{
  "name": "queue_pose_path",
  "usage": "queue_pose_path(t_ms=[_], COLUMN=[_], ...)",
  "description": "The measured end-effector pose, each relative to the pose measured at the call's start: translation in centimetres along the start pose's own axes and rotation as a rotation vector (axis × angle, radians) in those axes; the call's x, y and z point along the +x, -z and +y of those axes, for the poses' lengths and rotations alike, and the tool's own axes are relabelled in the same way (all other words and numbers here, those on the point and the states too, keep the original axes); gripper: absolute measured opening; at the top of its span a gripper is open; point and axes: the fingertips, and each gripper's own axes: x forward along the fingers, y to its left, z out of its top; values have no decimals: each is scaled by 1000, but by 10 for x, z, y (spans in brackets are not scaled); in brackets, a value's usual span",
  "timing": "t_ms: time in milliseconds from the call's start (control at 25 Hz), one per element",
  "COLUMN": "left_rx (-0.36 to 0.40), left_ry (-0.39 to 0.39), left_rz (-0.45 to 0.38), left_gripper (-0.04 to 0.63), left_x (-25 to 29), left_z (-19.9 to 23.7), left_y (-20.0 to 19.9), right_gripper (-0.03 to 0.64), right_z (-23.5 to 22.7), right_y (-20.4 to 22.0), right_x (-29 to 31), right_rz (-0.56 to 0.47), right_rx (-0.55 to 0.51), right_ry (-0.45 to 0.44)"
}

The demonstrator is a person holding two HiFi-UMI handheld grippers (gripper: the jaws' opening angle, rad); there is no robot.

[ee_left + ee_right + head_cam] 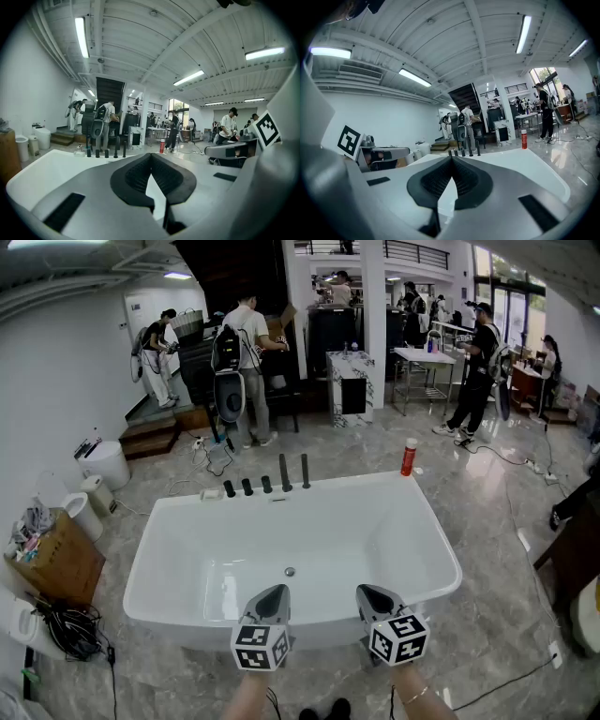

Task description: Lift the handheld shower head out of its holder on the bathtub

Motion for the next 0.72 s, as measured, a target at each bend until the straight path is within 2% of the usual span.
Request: queue_pose_path(t_ms=[440,720], left_rx=[-4,11], left_ry=[-40,-54], left_rz=[-6,7], left_gripper=[20,20], left_x=[19,29], left_z=[-1,-10], left_y=[1,0], right_gripper=[6,6], right_z=[-18,-36], right_y=[0,0], right_x=[10,9], right_rz=[-3,3], right_rx=[9,33], right_ry=[-49,-47])
